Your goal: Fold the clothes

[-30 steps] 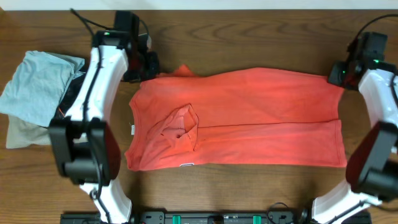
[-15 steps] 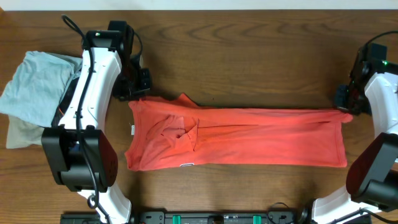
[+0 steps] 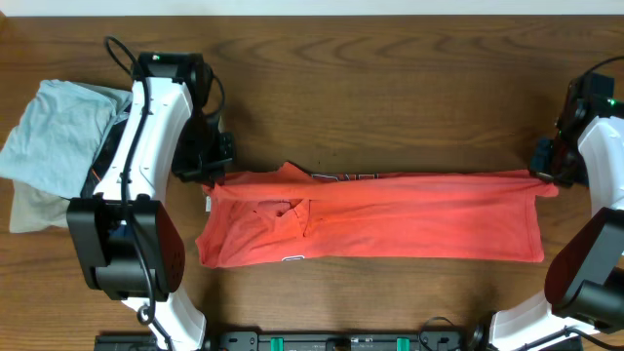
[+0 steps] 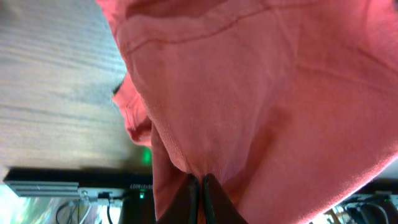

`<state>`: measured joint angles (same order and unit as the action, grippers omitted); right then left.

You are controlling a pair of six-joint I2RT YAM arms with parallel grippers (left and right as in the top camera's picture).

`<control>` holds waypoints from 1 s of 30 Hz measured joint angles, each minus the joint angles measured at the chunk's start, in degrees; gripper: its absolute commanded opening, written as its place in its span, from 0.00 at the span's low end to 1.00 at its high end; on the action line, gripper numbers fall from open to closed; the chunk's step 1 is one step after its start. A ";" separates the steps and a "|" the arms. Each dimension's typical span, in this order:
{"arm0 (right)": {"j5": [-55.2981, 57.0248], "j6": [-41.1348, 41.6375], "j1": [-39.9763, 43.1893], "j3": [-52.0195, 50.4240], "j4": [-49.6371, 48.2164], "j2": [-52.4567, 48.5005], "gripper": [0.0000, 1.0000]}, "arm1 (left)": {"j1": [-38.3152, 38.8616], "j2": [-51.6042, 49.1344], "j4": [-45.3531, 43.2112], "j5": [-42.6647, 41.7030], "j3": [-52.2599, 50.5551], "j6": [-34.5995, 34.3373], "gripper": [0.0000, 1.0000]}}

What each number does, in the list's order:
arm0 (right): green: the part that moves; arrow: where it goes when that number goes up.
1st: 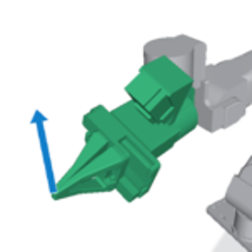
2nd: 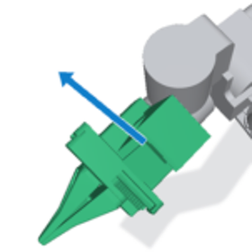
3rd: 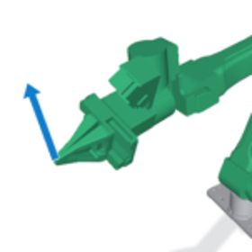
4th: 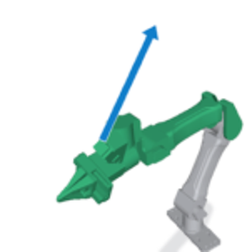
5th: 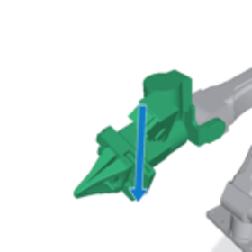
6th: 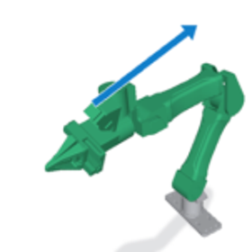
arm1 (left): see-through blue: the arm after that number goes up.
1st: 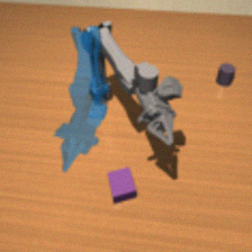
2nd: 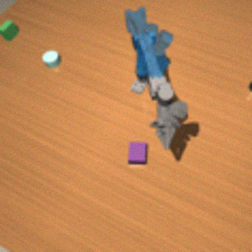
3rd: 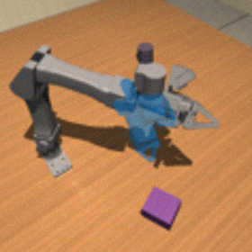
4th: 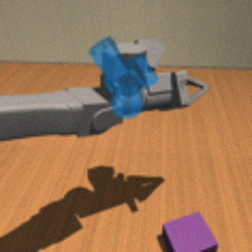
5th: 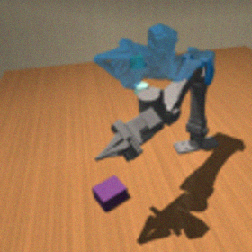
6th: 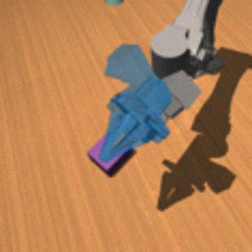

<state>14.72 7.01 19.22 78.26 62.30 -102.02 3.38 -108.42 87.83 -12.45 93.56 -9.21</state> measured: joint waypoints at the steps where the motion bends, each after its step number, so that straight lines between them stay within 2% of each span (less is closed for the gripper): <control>1: 0.07 -0.02 0.00 -0.50 0.02 0.00 0.07 | 0.00 0.00 0.07 -0.02 -0.96 0.00 0.06; 17: 1.38 0.46 2.45 -3.58 1.11 0.00 0.07 | -0.02 -0.02 0.92 0.55 -16.50 0.26 0.06; 19: 1.36 0.52 2.47 -4.37 0.72 0.00 0.09 | -0.02 -0.02 0.96 0.63 -17.40 0.26 0.06; 21: 1.31 0.76 2.47 -5.38 0.26 0.00 0.16 | -0.02 -0.02 0.94 0.66 -17.90 0.26 0.07; 22: 1.29 0.85 2.47 -6.10 -0.04 0.00 0.20 | -0.02 -0.02 0.92 0.66 -18.08 0.26 0.10; 23: 1.22 1.14 2.47 -6.58 -0.20 0.00 0.24 | -0.02 -0.02 0.92 0.66 -18.10 0.42 0.16; 26: 0.63 1.36 2.47 -7.58 -0.17 0.00 0.49 | -0.02 -0.02 1.22 0.98 -18.12 0.79 0.40; 27: 0.09 1.51 2.47 -7.61 -0.22 0.00 0.56 | -0.02 -0.02 1.42 1.03 -18.16 0.90 0.44; 30: -1.31 1.46 2.47 -7.61 -0.31 0.00 0.62 | -0.02 -0.02 1.92 0.94 -18.34 0.63 0.44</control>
<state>13.41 8.47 21.69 70.65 62.00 -102.02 3.36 -108.44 89.76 -11.51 75.22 -8.58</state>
